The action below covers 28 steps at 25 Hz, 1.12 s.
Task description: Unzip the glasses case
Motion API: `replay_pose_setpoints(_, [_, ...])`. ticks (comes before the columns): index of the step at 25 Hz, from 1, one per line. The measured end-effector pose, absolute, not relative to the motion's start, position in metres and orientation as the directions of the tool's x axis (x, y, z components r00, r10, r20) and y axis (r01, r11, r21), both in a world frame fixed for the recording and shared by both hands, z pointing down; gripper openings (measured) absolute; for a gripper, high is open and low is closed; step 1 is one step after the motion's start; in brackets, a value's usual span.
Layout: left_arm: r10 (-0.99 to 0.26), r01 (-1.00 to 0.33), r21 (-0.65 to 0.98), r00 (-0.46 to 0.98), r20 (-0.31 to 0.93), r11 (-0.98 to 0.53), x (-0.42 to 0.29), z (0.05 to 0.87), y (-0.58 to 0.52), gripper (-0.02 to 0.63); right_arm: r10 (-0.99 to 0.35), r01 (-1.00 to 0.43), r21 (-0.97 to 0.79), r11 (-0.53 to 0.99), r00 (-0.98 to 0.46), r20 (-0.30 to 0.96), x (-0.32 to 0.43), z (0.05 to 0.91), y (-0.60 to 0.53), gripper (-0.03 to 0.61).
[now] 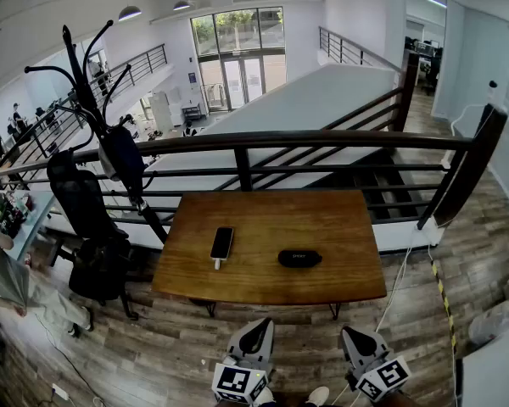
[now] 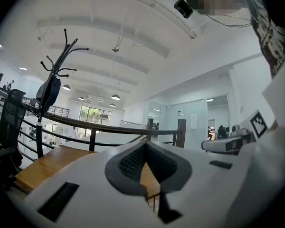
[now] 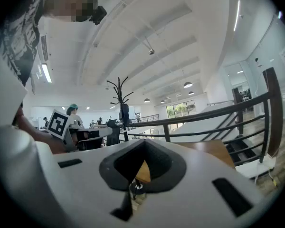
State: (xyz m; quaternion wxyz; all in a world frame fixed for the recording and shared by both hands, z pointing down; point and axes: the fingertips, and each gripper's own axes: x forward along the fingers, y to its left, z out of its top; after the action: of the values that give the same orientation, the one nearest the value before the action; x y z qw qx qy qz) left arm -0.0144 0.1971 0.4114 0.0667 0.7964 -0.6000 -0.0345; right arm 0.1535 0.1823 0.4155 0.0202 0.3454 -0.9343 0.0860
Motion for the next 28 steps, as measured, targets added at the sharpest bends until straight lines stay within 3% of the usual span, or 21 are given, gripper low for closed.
replay_pose_setpoints(6, [-0.948, -0.939, 0.161, 0.315, 0.052, -0.304, -0.031, 0.416, 0.194, 0.005, -0.643, -0.652, -0.134, 0.746, -0.758, 0.111, 0.127, 0.419, 0.181, -0.011])
replay_pose_setpoints(15, [-0.934, -0.928, 0.108, 0.357, -0.021, -0.357, -0.074, 0.402, 0.178, 0.005, -0.704, -0.711, -0.156, 0.686, -0.703, 0.106, 0.112, 0.417, 0.157, -0.009])
replay_pose_setpoints(28, [-0.892, -0.893, 0.102, 0.446, 0.068, -0.439, -0.099, 0.452, 0.115, 0.005, -0.746, -0.761, -0.132, 0.635, -0.648, 0.154, 0.097, 0.451, 0.104, -0.009])
